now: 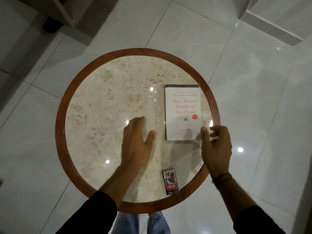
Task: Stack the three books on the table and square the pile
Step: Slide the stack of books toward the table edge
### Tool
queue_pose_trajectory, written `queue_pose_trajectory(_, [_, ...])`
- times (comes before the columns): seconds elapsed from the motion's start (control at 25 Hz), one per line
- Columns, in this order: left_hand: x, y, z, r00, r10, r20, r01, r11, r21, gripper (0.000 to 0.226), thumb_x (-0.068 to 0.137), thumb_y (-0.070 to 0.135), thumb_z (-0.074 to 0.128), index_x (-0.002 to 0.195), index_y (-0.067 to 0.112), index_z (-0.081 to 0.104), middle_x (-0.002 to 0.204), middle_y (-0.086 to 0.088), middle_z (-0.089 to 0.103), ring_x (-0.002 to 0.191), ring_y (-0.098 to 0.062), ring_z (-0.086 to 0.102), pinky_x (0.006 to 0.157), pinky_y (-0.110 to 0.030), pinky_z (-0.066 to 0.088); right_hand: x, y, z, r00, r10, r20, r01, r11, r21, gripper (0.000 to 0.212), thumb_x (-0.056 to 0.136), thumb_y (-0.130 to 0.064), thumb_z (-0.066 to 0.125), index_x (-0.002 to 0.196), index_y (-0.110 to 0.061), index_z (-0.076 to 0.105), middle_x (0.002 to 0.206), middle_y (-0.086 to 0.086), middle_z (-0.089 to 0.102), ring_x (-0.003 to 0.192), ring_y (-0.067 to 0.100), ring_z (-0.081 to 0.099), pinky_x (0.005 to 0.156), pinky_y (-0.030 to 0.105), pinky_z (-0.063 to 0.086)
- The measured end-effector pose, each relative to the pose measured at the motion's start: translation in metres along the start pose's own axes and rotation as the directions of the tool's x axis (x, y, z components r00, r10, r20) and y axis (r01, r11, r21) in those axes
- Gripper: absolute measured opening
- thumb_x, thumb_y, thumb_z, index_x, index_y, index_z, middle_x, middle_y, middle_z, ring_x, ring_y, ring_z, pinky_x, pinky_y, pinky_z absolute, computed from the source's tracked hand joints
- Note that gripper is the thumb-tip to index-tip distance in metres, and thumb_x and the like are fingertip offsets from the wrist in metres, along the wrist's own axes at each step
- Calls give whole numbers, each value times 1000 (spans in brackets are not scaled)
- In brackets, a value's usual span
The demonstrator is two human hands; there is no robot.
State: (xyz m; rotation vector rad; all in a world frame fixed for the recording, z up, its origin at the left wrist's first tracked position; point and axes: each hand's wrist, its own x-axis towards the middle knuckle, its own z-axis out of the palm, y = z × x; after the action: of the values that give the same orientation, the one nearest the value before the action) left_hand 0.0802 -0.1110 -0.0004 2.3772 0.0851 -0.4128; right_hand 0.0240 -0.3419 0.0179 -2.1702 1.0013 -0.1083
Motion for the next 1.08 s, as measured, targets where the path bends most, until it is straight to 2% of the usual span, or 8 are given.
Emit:
queue_pose_trajectory(0.12, [-31, -70, -24, 996, 64, -63, -47, 968, 246, 64, 109, 43, 55, 161, 6, 46, 168, -17, 48, 158, -35, 41, 126, -51, 42, -76, 20, 4, 987, -68, 147, 82, 993, -90, 24, 100, -53, 60, 117, -38, 52, 112, -15, 62, 86, 6, 69, 65, 32, 64])
queue_pose_trajectory(0.2, [-44, -105, -37, 994, 74, -76, -42, 935, 352, 68, 109, 43, 48, 165, 4, 39, 173, -19, 40, 163, -38, 32, 129, -58, 36, -117, 32, 14, 962, -52, 266, 103, 978, -181, 29, 98, -55, 61, 122, -41, 50, 119, -18, 56, 91, 11, 69, 70, 36, 66])
queue_pose_trajectory(0.32, [-48, -145, -56, 994, 77, -80, -30, 881, 472, 70, 111, 42, 35, 170, 5, 26, 180, -17, 25, 168, -35, 21, 135, -58, 23, -155, 44, 30, 934, -31, 357, 135, 953, -270, 48, 89, -48, 78, 129, -42, 51, 120, -13, 55, 102, 18, 66, 79, 36, 60])
queue_pose_trajectory(0.44, [-42, -174, -69, 991, 83, -101, -11, 825, 564, 70, 112, 43, 25, 172, 8, 20, 182, -14, 18, 169, -34, 18, 136, -55, 17, -172, 52, 41, 938, 34, 346, 111, 914, -389, 67, 78, -42, 91, 134, -34, 54, 124, 0, 63, 103, 26, 70, 78, 38, 60])
queue_pose_trajectory(0.56, [-37, -187, -70, 989, 105, -101, -27, 814, 581, 71, 111, 44, 24, 173, 9, 17, 183, -13, 16, 169, -31, 15, 136, -57, 14, -176, 54, 45, 954, 72, 290, 51, 917, -395, 65, 76, -35, 94, 127, -36, 54, 121, 6, 67, 92, 33, 75, 70, 34, 57])
queue_pose_trajectory(0.72, [-36, -197, -66, 987, 120, -106, -36, 811, 583, 71, 112, 45, 29, 173, 11, 15, 184, -10, 12, 170, -29, 9, 137, -51, 0, -183, 47, 50, 965, 95, 246, 17, 908, -418, 65, 71, -31, 99, 125, -28, 62, 118, 13, 73, 86, 36, 77, 72, 43, 65])
queue_pose_trajectory(0.92, [-36, -201, -67, 982, 146, -120, -63, 852, 519, 70, 114, 50, 18, 174, 14, 15, 184, -7, 13, 170, -27, 10, 138, -46, -6, -184, -11, 83, 945, -46, 325, 143, 949, -283, 58, 77, -42, 90, 128, -33, 62, 114, -9, 63, 86, 20, 72, 68, 35, 66])
queue_pose_trajectory(1.08, [-35, -201, -68, 979, 155, -135, -73, 877, 476, 70, 113, 47, 28, 173, 14, 16, 182, -9, 20, 169, -30, 16, 137, -43, -9, -159, -81, 154, 904, -238, 355, 296, 947, -121, 46, 87, -46, 77, 126, -26, 67, 113, -8, 66, 87, 0, 61, 74, 9, 47])
